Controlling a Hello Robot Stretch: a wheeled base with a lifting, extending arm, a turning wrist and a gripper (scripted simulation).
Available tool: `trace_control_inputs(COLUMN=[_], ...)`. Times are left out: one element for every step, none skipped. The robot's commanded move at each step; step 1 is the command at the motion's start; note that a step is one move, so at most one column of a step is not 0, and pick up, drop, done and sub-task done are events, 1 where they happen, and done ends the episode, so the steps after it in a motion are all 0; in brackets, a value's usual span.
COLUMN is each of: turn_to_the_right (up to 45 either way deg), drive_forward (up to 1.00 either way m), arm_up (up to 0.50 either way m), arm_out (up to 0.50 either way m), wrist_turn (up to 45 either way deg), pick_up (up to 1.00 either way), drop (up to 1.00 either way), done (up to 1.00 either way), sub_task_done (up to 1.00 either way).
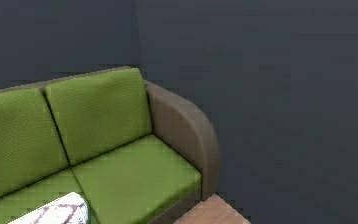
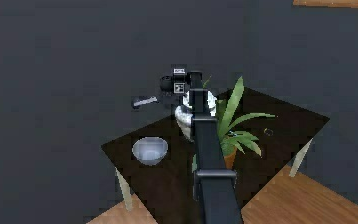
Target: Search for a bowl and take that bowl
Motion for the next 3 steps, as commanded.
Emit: trace_control_inputs(turn_to_the_right=[0.0, 0.0, 0.0], drive_forward=[0.00, 0.00, 0.00], arm_up=[-0.30, 0.00, 0.10], arm_out=[0.00, 0.00, 0.00], wrist_turn=[0.0, 0.0, 0.0], pick_up=[0.00, 1.00, 0.00], drop=[0.00, 0.00, 0.00], done=[0.00, 0.00, 0.00], sub_task_done=[0.00, 0.00, 0.00])
